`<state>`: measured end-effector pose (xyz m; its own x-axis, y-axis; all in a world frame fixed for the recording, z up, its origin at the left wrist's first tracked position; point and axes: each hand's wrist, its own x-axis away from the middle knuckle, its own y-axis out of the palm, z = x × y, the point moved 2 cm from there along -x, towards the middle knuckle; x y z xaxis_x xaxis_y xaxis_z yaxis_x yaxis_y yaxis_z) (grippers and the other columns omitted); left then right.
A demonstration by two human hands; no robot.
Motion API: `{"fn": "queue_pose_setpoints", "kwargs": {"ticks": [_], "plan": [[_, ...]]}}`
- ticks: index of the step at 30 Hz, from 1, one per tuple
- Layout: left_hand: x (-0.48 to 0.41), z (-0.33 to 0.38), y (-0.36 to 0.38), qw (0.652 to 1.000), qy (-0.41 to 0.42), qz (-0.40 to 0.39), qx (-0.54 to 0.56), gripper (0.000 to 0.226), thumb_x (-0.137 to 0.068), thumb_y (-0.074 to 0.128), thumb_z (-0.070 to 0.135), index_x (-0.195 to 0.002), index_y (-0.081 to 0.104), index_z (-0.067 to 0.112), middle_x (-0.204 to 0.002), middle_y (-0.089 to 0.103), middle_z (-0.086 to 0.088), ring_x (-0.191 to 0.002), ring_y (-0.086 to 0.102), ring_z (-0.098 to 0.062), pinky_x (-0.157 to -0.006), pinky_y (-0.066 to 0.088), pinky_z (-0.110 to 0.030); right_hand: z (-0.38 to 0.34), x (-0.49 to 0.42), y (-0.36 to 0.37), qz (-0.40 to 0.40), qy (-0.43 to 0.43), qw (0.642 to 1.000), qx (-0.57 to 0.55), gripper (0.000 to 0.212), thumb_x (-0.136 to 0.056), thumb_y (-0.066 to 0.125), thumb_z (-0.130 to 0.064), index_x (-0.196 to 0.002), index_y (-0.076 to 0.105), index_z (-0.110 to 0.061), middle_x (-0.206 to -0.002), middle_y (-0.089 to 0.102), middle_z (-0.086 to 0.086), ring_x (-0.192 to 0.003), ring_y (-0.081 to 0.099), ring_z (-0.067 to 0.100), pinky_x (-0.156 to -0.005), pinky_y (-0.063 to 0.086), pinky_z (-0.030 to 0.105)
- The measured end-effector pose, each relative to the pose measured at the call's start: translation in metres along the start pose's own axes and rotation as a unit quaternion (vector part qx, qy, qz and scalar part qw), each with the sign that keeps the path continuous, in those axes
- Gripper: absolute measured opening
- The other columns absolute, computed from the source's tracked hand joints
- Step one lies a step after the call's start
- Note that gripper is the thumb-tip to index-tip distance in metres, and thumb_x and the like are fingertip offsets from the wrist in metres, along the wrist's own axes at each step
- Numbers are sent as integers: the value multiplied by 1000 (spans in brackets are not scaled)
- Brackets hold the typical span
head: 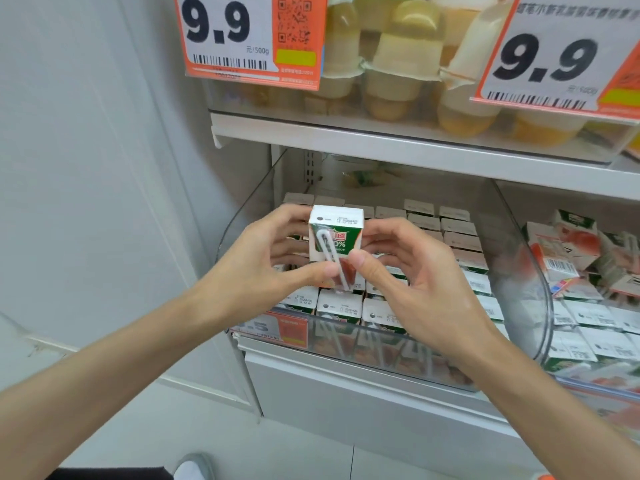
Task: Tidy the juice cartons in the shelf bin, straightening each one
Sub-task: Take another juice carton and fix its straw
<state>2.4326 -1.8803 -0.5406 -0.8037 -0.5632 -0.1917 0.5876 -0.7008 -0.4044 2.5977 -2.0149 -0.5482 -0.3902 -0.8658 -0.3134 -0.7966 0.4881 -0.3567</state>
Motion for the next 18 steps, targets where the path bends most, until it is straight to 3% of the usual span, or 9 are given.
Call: {"fn": "queue_pose_setpoints", "kwargs": {"ticks": [3,8,11,18], "plan": [[2,-1,3,999,-19,13,47,45,-83,80,28,-127,70,22,-120,78,6,-109,77,-14,-101,60,-35,-2,4,0,2,29,999,-38,25,-97,73,-23,-122,70,-22,-112,77,-7,-109,72,8,-98,57,27],[1,3,7,990,-54,0,130,33,-101,61,29,-131,72,22,-118,80,3,-109,77,-17,-98,59,-27,-7,6,-4,47,90,987,-121,27,-91,77,-29,-116,70,-23,-102,81,-5,-96,77,8,-87,58,19],[2,4,13,984,-72,-26,160,35,-109,47,27,-135,70,20,-121,79,2,-113,76,-16,-88,60,-22,-6,6,-7,68,118,981,-136,24,-90,77,-31,-112,73,-20,-100,82,-4,-94,78,11,-87,61,26],[2,4,16,977,-95,-36,185,37,-110,47,28,-141,66,22,-124,78,1,-114,75,-19,-87,61,-25,-4,8,-8,93,144,974,-147,21,-88,80,-28,-104,79,-15,-101,82,-4,-98,78,13,-92,61,29]]}}
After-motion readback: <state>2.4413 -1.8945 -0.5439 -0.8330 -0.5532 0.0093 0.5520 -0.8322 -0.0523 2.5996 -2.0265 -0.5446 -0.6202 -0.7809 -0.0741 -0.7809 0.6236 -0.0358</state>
